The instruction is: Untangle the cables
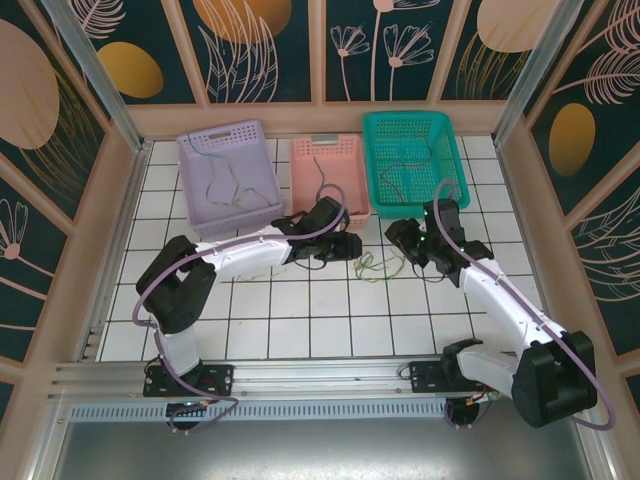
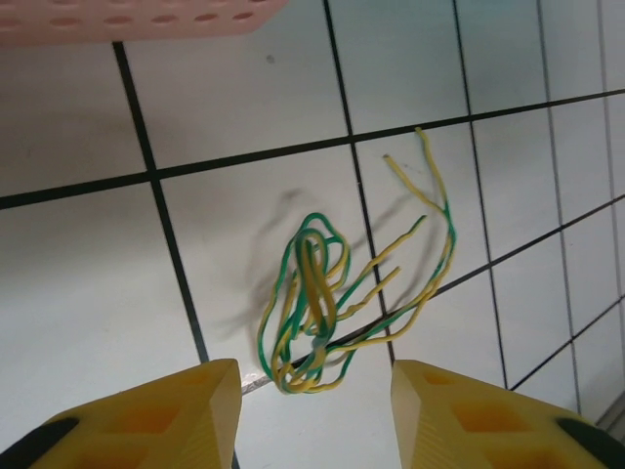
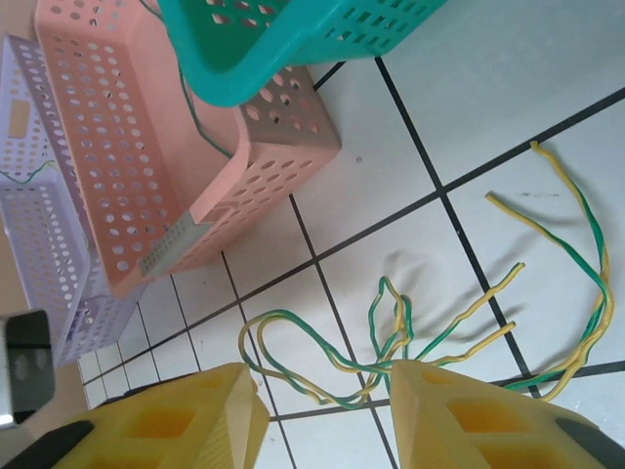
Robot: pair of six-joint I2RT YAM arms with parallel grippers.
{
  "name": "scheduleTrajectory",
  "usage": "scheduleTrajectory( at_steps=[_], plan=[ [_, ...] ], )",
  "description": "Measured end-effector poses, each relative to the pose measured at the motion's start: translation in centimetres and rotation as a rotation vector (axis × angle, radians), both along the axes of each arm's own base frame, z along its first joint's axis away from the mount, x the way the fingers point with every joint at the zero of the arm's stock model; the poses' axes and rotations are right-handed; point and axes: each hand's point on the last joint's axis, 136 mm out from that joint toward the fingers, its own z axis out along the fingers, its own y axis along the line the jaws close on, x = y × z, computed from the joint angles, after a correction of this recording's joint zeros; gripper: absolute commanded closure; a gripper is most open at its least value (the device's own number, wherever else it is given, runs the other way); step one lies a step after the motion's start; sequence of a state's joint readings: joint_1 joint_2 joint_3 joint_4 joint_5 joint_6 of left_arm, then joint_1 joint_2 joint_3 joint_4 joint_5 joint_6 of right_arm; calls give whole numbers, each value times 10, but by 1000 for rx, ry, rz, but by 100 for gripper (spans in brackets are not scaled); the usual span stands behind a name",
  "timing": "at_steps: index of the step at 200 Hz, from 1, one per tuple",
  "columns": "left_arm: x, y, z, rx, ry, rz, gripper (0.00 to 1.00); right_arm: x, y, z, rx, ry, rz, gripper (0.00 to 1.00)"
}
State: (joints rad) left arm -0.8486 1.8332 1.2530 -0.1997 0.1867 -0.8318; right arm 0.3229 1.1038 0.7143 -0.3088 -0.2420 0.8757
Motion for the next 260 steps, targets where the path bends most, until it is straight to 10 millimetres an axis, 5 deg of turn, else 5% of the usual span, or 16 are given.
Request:
scheduleTrajectory(
  at_steps=[87, 152, 212, 260],
  plan=[
    [14, -8, 2, -96, 23, -11, 70, -18, 8, -31, 28, 74, 27, 60],
    [15, -10, -5, -100, 34, -11, 100, -17, 11, -28, 42, 66, 27, 60],
    [6, -11, 1, -136, 23, -53, 100, -13, 21, -34, 52, 55, 83, 60],
    [-11, -14, 25, -192, -7, -169, 100, -13, 40, -46, -2, 26, 283, 67]
  ],
)
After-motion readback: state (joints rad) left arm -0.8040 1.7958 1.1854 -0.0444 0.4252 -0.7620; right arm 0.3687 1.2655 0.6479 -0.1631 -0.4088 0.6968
